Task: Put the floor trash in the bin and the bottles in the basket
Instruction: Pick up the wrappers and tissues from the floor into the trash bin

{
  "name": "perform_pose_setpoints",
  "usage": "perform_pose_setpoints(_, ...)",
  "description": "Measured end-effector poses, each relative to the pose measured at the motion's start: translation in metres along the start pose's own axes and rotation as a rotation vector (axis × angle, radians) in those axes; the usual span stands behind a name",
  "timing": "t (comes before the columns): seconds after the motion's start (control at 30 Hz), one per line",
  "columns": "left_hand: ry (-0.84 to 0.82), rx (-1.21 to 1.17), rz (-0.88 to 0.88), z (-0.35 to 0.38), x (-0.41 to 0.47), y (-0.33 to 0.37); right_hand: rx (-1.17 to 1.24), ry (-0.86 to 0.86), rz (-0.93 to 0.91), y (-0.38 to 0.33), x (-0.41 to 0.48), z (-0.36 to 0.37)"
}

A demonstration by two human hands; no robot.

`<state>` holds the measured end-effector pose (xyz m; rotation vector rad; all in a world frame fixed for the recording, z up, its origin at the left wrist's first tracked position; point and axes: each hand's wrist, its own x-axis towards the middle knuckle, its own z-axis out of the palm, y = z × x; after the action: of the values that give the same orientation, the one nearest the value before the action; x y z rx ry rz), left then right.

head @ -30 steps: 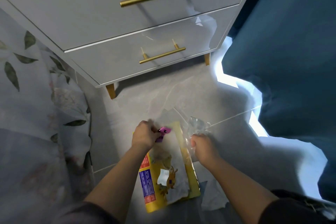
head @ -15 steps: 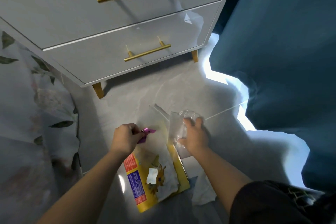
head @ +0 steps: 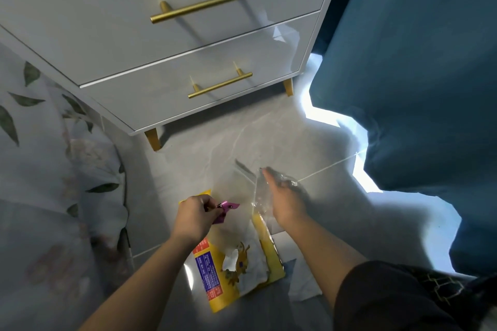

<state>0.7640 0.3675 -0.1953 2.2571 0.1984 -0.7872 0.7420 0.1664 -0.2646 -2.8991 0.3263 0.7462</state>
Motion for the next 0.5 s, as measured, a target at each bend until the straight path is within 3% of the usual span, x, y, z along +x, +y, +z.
perform_pose_setpoints(0.07,0.005,0.031,0.007,0.001,0.002,0.0,-0.14,-0.093,-0.066,-0.004,0.007,-0.005)
perform_pose_setpoints(0.2,0.007,0.048,0.007,0.004,0.006,-0.001,-0.14,-0.256,-0.107,-0.012,0.015,-0.021)
perform_pose_setpoints(0.5,0.009,0.037,0.002,0.001,-0.001,0.003,-0.102,-0.193,-0.061,-0.01,0.009,-0.036)
